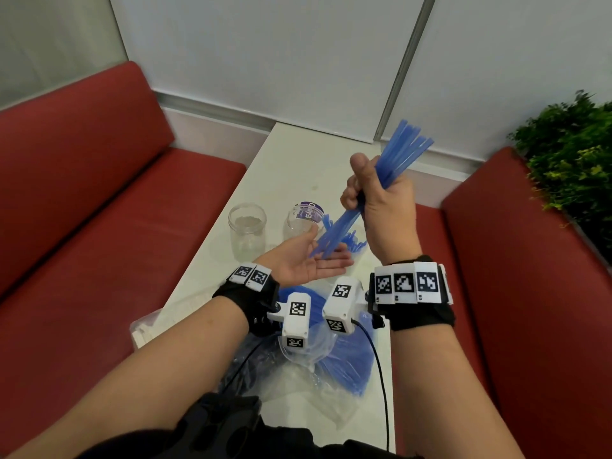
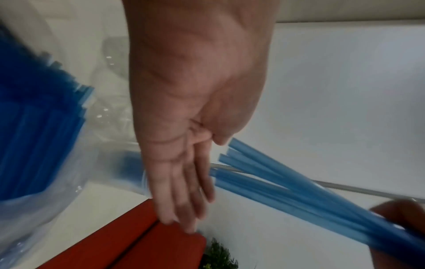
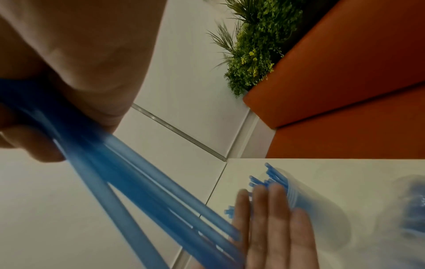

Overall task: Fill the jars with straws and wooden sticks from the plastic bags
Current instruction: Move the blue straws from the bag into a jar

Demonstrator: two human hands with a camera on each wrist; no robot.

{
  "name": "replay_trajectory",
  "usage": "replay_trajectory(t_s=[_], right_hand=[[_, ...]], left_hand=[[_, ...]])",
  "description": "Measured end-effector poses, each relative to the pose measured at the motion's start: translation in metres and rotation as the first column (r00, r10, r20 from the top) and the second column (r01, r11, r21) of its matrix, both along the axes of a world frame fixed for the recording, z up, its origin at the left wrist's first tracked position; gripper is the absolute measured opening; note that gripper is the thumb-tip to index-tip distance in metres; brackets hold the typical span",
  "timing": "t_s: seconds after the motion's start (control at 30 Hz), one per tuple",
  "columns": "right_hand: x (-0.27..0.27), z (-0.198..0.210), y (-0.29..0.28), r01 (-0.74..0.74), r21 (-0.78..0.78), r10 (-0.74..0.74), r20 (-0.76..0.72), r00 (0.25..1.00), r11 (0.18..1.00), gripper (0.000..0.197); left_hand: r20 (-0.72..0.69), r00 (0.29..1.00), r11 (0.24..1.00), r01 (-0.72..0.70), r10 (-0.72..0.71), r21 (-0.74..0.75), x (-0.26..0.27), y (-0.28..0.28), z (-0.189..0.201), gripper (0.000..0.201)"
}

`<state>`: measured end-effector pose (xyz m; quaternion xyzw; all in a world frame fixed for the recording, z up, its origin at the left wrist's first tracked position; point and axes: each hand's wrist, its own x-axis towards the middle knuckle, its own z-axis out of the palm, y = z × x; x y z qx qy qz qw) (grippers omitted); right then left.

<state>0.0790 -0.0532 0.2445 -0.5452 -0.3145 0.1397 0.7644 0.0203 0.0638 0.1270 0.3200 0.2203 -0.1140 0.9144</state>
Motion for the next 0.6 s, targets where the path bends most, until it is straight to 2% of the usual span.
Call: replay_trajectory(t_s=[0.07, 0.17, 0.3, 0.43, 0.6], right_hand=[[-0.001, -0.002, 0.001, 0.025, -0.013, -0.025, 0.008, 1.0, 1.0, 0.028], [-0.002, -0.007, 0.002, 0.045, -0.043, -0.044, 0.033, 0.998, 0.998, 0.035], [0.001, -0.009, 0.004, 0.071, -0.069, -0.065, 0.089, 0.994, 0.995, 0.037], [0.005, -0.011, 0.002, 0.071, -0.106, -0.059, 0.11, 0.992, 0.992, 0.039], [0.006, -0.013, -0.001, 0.007, -0.144, 0.01, 0.118, 0.993, 0.99, 0.032]], left_hand=[[0.051, 0.998, 0.991, -0.03, 0.036, -0.13, 0.001, -0.003, -0.001, 0.071], [0.09, 0.993, 0.978, -0.06, 0.079, -0.2, 0.007, -0.002, 0.001, 0.057], [0.031, 0.999, 0.988, -0.01, 0.015, -0.154, 0.009, 0.001, 0.003, 0.035], [-0.014, 0.997, 0.994, 0.078, -0.08, -0.081, 0.01, 0.004, 0.0, 0.03], [-0.068, 0.997, 0.997, 0.04, -0.045, -0.068, 0.016, 0.005, -0.004, 0.029]])
